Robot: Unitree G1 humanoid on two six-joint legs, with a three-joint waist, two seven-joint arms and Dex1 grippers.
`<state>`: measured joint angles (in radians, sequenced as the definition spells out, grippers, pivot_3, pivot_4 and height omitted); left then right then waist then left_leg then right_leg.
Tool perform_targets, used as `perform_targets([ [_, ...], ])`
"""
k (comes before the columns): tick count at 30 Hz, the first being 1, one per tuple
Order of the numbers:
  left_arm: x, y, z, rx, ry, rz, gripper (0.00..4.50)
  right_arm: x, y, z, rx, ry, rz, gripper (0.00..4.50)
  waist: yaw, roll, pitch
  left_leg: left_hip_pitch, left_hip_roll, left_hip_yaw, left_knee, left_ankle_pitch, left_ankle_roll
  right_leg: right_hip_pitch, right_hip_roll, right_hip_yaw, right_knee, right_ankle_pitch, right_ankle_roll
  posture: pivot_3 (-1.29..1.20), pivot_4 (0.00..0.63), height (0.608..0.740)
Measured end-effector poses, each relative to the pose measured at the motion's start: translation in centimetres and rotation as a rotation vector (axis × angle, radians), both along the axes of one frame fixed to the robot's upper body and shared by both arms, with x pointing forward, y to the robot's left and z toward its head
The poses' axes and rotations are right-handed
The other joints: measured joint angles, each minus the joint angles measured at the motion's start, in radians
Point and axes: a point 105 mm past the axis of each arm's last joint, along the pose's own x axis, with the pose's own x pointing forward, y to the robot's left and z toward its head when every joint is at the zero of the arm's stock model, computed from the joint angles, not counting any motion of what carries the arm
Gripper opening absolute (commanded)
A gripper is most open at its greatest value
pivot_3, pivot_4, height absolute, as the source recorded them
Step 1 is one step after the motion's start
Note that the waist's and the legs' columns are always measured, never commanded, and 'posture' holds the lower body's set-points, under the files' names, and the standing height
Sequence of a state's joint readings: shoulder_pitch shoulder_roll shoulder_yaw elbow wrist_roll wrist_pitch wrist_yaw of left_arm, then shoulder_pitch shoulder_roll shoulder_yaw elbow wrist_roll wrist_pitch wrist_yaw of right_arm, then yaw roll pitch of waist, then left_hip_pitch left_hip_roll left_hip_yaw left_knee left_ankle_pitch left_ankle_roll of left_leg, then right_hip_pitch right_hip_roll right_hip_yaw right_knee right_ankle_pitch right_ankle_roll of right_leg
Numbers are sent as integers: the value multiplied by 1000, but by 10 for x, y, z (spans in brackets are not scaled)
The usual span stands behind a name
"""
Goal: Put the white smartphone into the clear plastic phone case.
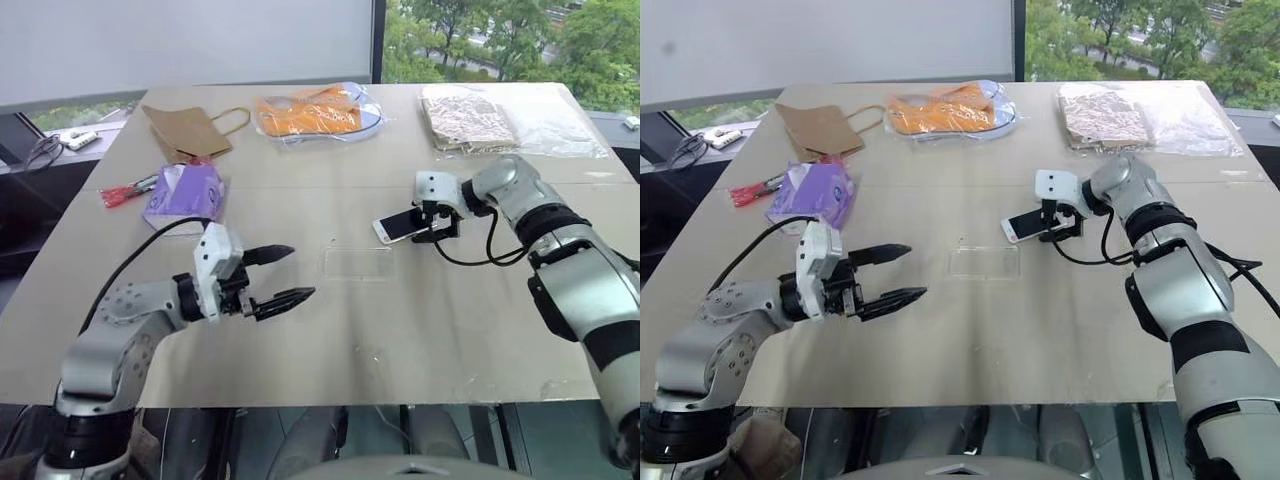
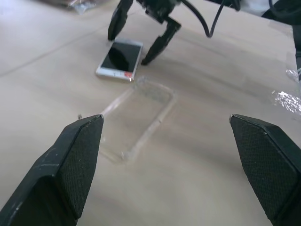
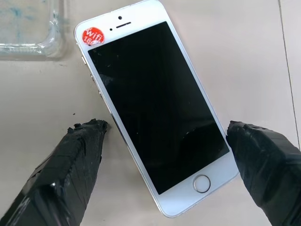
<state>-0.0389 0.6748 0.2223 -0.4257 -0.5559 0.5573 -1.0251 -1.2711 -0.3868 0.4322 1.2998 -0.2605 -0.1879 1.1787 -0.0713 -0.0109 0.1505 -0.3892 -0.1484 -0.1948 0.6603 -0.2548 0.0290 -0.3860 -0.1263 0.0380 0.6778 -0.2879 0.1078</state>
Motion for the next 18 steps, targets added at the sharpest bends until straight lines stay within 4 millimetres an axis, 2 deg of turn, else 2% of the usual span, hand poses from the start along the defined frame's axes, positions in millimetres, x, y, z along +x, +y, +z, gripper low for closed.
perform_targets([
  [4,-2,-4,3,-5,-25,14,4427,0,8,-1,5,20,-3,4500,-3,0,0,7,6,6,-10,1,-2,0,4,6,0,1,-2,0,150,740],
  [10,-5,-6,2,-23,-33,54,4427,-1,30,-3,109,20,3,4500,-33,0,0,7,15,15,-12,-1,-5,-5,13,15,0,3,-6,0,150,740],
  [15,-6,-6,-2,-31,-22,72,4427,-7,30,-4,114,77,40,4500,-25,0,0,5,16,17,-12,-1,-6,-10,14,17,-1,3,-6,0,150,740],
  [18,-7,-8,-3,-33,-21,64,4427,-4,32,3,247,107,-41,4500,-19,1,0,4,16,17,-12,-1,-6,-10,14,17,-1,3,-6,0,150,740],
])
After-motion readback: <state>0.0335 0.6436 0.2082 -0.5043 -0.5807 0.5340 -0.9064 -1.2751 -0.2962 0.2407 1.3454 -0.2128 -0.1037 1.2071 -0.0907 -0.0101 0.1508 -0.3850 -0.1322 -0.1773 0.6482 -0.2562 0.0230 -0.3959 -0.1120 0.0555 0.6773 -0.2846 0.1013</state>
